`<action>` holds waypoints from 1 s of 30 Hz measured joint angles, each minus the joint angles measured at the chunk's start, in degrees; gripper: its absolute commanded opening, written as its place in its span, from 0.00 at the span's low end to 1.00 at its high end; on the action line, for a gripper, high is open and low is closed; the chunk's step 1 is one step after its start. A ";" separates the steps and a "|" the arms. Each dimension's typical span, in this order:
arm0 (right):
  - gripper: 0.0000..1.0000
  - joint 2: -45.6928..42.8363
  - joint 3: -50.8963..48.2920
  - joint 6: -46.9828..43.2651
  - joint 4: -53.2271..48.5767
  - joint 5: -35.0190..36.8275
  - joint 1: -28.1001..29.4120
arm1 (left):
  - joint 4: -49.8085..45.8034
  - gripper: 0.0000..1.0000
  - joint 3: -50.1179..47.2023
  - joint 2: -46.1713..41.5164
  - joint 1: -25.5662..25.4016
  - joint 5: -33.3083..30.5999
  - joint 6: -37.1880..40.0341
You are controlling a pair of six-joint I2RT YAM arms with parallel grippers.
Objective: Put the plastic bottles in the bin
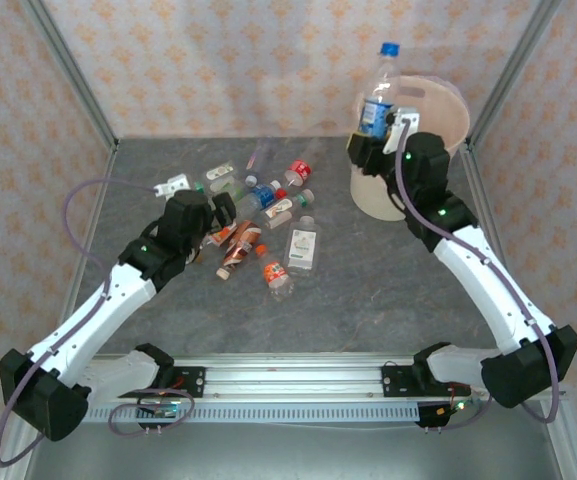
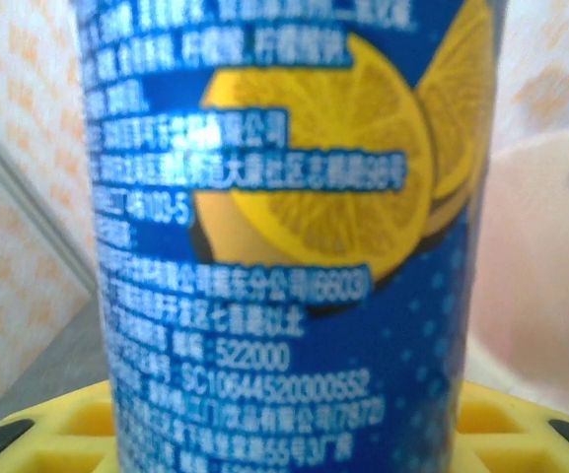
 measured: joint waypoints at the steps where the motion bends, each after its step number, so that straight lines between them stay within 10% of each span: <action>1: 0.45 0.50 1.27 -0.28 0.04 0.11 -0.79 | -0.09 1.00 -1.46 -0.81 0.00 -0.20 0.00; 23: 0.55 23.96 20.72 -9.79 -13.35 10.54 -15.17 | -2.93 1.00 -6.29 -7.98 3.08 1.64 -0.96; 30: 0.88 25.79 20.72 -9.88 -14.69 10.82 -15.10 | -3.96 1.00 -6.56 -6.34 3.48 1.60 -1.55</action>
